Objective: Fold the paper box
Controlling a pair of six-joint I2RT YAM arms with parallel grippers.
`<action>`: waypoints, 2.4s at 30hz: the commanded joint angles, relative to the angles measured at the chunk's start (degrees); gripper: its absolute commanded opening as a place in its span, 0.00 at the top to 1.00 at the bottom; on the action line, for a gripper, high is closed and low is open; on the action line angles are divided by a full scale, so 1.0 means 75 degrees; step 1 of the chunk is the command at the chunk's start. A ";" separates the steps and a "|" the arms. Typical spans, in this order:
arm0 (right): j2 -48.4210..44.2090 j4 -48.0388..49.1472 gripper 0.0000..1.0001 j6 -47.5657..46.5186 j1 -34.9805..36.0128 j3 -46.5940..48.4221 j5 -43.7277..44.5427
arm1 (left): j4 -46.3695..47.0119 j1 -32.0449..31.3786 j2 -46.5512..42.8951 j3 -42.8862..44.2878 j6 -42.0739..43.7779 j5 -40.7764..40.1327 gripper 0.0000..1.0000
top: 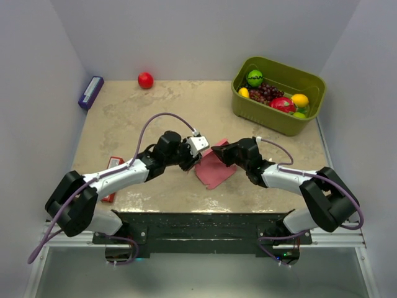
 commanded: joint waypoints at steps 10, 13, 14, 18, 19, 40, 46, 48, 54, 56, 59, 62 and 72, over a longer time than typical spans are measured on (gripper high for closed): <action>0.0352 0.0701 1.00 0.0237 0.0049 -0.0011 -0.0414 | 0.1294 -0.0539 0.0222 0.0179 0.0790 -0.1576 0.53; 0.0411 0.0748 1.00 0.0237 0.0061 -0.0011 -0.0451 | 0.1482 -0.0726 0.0292 0.0144 0.0990 -0.1776 0.53; 0.0399 0.0748 1.00 0.0237 0.0061 -0.0011 -0.0451 | 0.1518 -0.0762 0.0338 0.0144 0.1048 -0.2113 0.53; 0.0341 0.0654 1.00 0.0226 0.0061 0.0001 -0.0428 | 0.1705 -0.0950 0.0467 0.0144 0.1341 -0.2443 0.53; 0.0341 0.0643 1.00 0.0226 0.0049 0.0001 -0.0428 | 0.1787 -0.1020 0.0491 0.0144 0.1400 -0.2502 0.53; 0.0388 0.0631 1.00 0.0237 0.0049 -0.0011 -0.0568 | 0.2865 -0.1735 0.1217 0.0191 0.2677 -0.3792 0.64; 0.0434 0.0689 1.00 0.0284 0.0049 -0.0034 -0.0615 | 0.3112 -0.1876 0.1300 0.0120 0.3006 -0.4073 0.76; 0.0435 0.0678 1.00 0.0296 0.0049 -0.0023 -0.0604 | 0.3158 -0.1899 0.1311 0.0074 0.3041 -0.4108 0.80; 0.0353 0.0678 1.00 0.0389 0.0049 -0.0105 -0.0486 | 0.3042 -0.1935 0.1288 0.0143 0.2819 -0.4167 0.57; 0.0353 0.0689 1.00 0.0459 0.0061 -0.0117 -0.0405 | 0.2843 -0.1935 0.1136 0.0249 0.2457 -0.4132 0.33; 0.0271 0.0619 1.00 0.0507 0.0061 -0.0117 -0.0323 | 0.2493 -0.1935 0.0692 0.0238 0.1942 -0.3968 0.23; 0.0154 0.0433 1.00 0.0542 0.0049 -0.0105 -0.0135 | 0.1966 -0.1935 0.0048 0.0214 0.1112 -0.3710 0.19; -0.0023 -0.0061 1.00 0.0565 0.0049 -0.0093 0.0369 | 0.1155 -0.1911 -0.2167 -0.1284 -0.3424 -0.4236 0.13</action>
